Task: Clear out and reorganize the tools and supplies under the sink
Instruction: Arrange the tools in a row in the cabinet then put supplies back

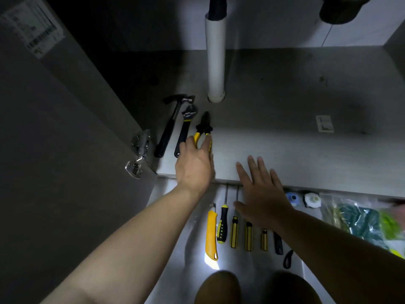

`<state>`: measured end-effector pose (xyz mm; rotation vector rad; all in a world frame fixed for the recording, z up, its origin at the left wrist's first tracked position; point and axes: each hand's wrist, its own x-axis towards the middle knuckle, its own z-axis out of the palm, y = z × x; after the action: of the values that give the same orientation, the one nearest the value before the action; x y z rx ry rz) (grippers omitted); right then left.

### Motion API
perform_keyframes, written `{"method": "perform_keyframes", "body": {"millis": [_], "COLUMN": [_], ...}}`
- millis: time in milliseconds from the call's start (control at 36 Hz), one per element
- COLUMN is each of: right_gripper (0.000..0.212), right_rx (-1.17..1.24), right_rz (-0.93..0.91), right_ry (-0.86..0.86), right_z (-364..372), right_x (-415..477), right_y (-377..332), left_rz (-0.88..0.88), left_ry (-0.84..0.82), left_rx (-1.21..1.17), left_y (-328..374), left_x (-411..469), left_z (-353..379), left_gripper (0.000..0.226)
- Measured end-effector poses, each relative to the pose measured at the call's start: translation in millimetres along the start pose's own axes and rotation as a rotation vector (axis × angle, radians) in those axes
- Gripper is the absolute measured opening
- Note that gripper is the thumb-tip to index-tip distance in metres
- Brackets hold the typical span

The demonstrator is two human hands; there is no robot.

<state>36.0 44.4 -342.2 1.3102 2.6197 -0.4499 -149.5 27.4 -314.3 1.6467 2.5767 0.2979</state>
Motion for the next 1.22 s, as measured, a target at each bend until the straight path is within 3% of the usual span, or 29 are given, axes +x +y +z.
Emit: {"method": "perform_keyframes", "body": {"millis": [194, 778, 861, 944, 1028, 1139, 1222], "right_gripper": [0.103, 0.106, 0.104, 0.098, 0.084, 0.044, 0.034], "right_rx": [-0.003, 0.027, 0.073, 0.123, 0.204, 0.276, 0.316], "right_rz": [0.006, -0.007, -0.019, -0.022, -0.010, -0.047, -0.077], "right_ry": [-0.006, -0.005, -0.002, 0.020, 0.125, 0.342, 0.248], "right_z": [0, 5, 2, 0, 2, 13, 27], "right_x": [-1, 4, 3, -5, -22, -53, -66], "right_y": [-2, 6, 7, 6, -1, -4, -9], "left_rz": [-0.037, -0.038, 0.043, 0.221, 0.213, -0.165, -0.341], "left_ry": [-0.025, 0.012, 0.097, 0.204, 0.052, -0.232, -0.402], "left_rx": [0.045, 0.047, 0.048, -0.143, -0.407, -0.588, -0.577], "left_y": [2, -1, -4, -10, -21, -35, -37], "left_x": [6, 11, -7, -45, -91, -136, -148], "left_z": [4, 5, 1, 7, 26, 56, 68], "left_gripper": [0.070, 0.062, 0.056, 0.035, 0.027, 0.022, 0.031]}}
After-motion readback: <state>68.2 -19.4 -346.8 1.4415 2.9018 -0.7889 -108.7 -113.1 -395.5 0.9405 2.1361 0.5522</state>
